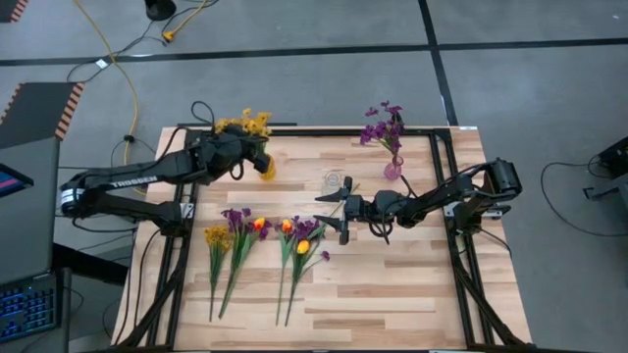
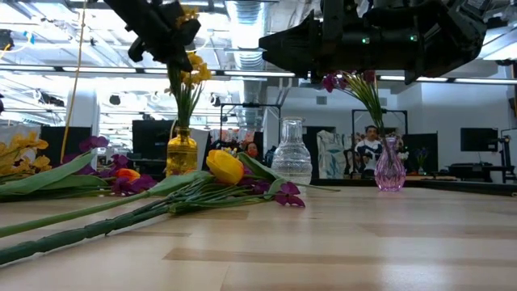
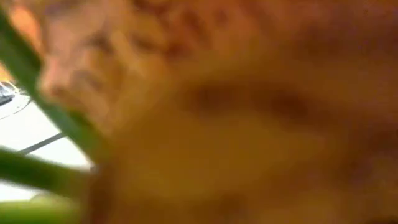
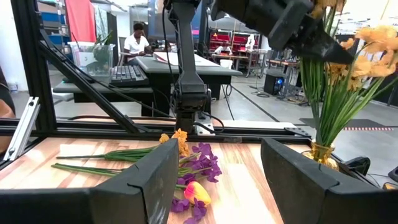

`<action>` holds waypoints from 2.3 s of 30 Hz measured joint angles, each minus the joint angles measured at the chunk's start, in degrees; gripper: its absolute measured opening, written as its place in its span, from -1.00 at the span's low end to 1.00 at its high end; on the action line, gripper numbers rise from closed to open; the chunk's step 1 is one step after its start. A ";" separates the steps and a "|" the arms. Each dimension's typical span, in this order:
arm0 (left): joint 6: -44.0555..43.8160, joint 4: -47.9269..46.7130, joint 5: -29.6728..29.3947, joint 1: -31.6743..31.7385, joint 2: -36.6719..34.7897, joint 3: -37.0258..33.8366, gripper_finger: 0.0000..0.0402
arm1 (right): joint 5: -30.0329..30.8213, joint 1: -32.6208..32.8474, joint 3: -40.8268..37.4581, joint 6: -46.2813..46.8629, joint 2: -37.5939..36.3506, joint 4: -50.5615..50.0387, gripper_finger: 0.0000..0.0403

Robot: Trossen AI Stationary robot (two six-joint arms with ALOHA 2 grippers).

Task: Sort flowers into vase by color
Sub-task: Put the yellow flowers into the yellow vase

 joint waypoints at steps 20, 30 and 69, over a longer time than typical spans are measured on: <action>-1.16 -0.47 1.57 0.43 1.80 -0.02 -1.00 | 0.00 0.00 0.00 -0.04 0.00 -0.04 0.27; -2.12 -0.48 1.11 0.60 1.78 -0.04 -1.00 | 0.00 0.00 0.00 -0.03 0.00 -0.04 0.27; -3.74 0.59 2.22 2.18 11.82 0.04 -0.99 | 0.00 0.00 -0.01 0.37 0.00 -0.05 0.27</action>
